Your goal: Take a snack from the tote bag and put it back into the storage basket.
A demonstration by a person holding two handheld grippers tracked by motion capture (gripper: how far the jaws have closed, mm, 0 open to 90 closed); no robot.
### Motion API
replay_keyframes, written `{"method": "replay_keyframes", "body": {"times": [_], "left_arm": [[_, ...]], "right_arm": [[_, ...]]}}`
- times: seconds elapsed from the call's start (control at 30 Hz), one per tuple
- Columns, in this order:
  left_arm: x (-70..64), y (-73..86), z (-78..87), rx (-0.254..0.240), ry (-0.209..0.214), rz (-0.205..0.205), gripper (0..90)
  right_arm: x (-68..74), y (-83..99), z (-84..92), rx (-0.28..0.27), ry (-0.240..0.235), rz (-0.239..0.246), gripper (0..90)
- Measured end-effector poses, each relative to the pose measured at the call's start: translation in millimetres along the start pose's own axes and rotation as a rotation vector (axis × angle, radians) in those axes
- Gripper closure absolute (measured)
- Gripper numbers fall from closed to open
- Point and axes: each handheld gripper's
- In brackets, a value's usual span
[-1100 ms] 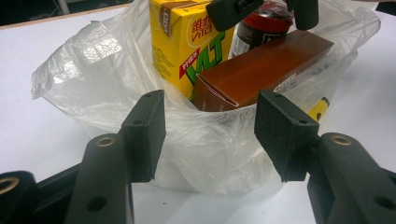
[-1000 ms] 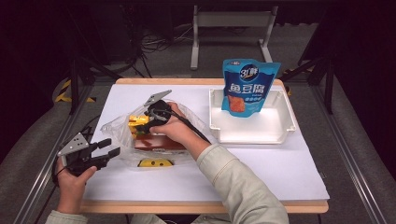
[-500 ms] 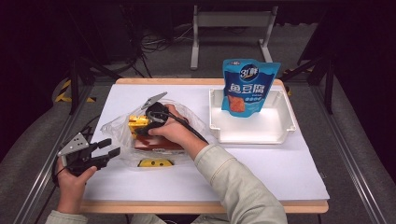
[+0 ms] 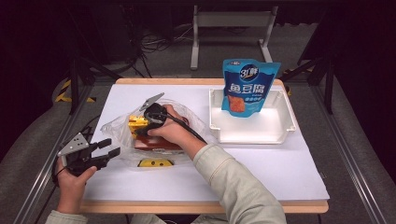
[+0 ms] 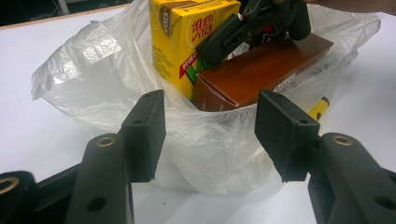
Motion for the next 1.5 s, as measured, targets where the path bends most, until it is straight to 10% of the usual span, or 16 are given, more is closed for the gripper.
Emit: {"method": "replay_keyframes", "body": {"times": [0.77, 1.5], "left_arm": [[0.1, 0.4, -0.8, 0.001, 0.001, -0.001, 43.7], [0.0, 0.9, -3.1, 0.005, 0.008, 0.0, 43.5]], "right_arm": [[9.7, -5.7, 3.3, 0.034, 0.033, 0.092, 53.3], [13.1, -28.2, 43.6, -0.095, 0.05, 0.105, 53.4]]}}
Point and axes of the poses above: each handheld gripper's, and its own axes: z roughly backward along the jaws, y roughly out of its underside, x roughly to its left, and after that the axes turned 2 degrees about -x, right-handed
